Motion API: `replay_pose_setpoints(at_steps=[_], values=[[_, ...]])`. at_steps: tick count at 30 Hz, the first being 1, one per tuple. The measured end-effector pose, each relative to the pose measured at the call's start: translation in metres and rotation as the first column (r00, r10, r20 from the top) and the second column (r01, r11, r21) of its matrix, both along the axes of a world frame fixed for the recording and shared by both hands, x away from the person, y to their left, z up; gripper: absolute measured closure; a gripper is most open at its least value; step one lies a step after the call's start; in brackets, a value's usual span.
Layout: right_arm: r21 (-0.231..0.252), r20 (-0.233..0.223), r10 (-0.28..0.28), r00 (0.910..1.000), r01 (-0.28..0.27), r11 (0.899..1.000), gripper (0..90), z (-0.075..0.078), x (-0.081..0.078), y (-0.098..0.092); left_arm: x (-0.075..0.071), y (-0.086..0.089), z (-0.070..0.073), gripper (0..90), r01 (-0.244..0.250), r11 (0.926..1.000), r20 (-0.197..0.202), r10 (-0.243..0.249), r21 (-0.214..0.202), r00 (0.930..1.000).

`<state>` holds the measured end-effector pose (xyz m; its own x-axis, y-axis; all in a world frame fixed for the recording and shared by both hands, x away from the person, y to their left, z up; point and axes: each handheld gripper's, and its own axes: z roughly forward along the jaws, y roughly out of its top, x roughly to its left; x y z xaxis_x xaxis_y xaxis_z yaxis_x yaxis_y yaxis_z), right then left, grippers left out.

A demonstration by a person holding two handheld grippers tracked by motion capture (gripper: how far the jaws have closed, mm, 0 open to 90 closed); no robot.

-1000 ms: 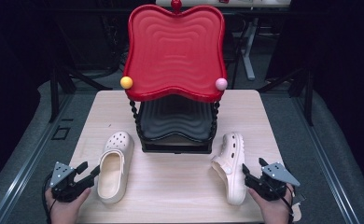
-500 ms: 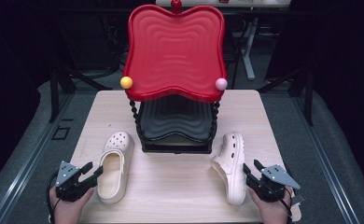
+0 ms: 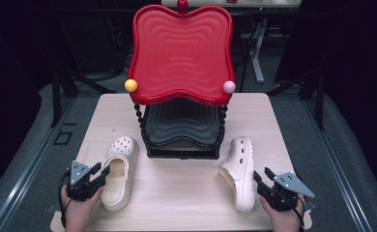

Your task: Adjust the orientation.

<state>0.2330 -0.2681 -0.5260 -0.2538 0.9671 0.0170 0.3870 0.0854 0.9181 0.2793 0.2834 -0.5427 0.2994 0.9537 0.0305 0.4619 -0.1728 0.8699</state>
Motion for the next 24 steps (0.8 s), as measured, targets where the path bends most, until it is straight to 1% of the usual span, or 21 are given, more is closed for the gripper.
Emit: replay_pose_setpoints(at_steps=[2,5,6,7,9,12,14,19,21,22,23,24], values=[[0.007,-0.007,-0.010,0.9999,0.010,1.000,55.4,-0.001,0.000,-0.002,0.003,-0.003,-0.001,63.6,-0.008,0.9996,-0.009,0.008,0.027,0.9999],[0.008,-0.015,-0.016,0.9998,0.016,1.000,55.4,-0.002,0.001,-0.003,0.006,-0.004,-0.002,65.0,-0.010,0.9996,-0.016,0.011,0.028,0.9998],[0.015,-0.022,-0.019,0.9996,0.019,1.000,55.4,-0.003,0.001,-0.004,0.009,-0.005,-0.001,66.0,-0.017,0.9993,-0.019,0.018,0.032,0.9997],[0.016,-0.021,-0.020,0.9996,0.021,1.000,55.4,-0.003,0.001,-0.004,0.010,-0.006,0.000,66.8,-0.013,0.9994,-0.025,0.014,0.032,0.9996],[0.014,-0.020,-0.021,0.9996,0.021,1.000,55.4,-0.002,0.000,-0.005,0.012,-0.007,0.001,68.8,-0.015,0.9991,-0.023,0.016,0.040,0.9996],[0.025,-0.005,-0.023,0.9997,0.023,0.999,55.4,-0.001,-0.001,-0.004,0.016,-0.010,0.001,70.1,-0.020,0.9984,-0.022,0.022,0.052,0.9995],[0.017,-0.008,-0.021,0.9997,0.021,1.000,55.4,-0.001,-0.001,-0.003,0.015,-0.010,0.001,70.9,-0.019,0.9980,-0.018,0.020,0.060,0.9996],[0.022,-0.007,-0.020,0.9998,0.020,1.000,55.3,0.000,-0.001,-0.003,0.013,-0.010,0.002,72.2,-0.012,0.9981,-0.014,0.013,0.061,0.9998],[0.018,0.000,-0.021,0.9998,0.021,1.000,55.4,0.001,-0.002,-0.004,0.012,-0.012,0.002,72.9,-0.007,0.9980,-0.016,0.008,0.063,0.9998],[0.019,0.014,-0.026,0.9996,0.026,0.999,55.7,0.003,-0.003,-0.004,0.009,-0.013,0.003,73.2,0.005,0.9984,-0.018,-0.004,0.057,0.9998],[0.019,0.014,-0.026,0.9996,0.026,0.999,55.7,0.003,-0.003,-0.004,0.009,-0.013,0.003,73.3,0.005,0.9984,-0.018,-0.004,0.057,0.9998],[0.009,0.026,-0.033,0.9991,0.033,0.999,59.1,0.005,-0.005,-0.003,0.006,-0.013,0.004,73.3,0.011,0.9985,-0.030,-0.009,0.053,0.9995]])
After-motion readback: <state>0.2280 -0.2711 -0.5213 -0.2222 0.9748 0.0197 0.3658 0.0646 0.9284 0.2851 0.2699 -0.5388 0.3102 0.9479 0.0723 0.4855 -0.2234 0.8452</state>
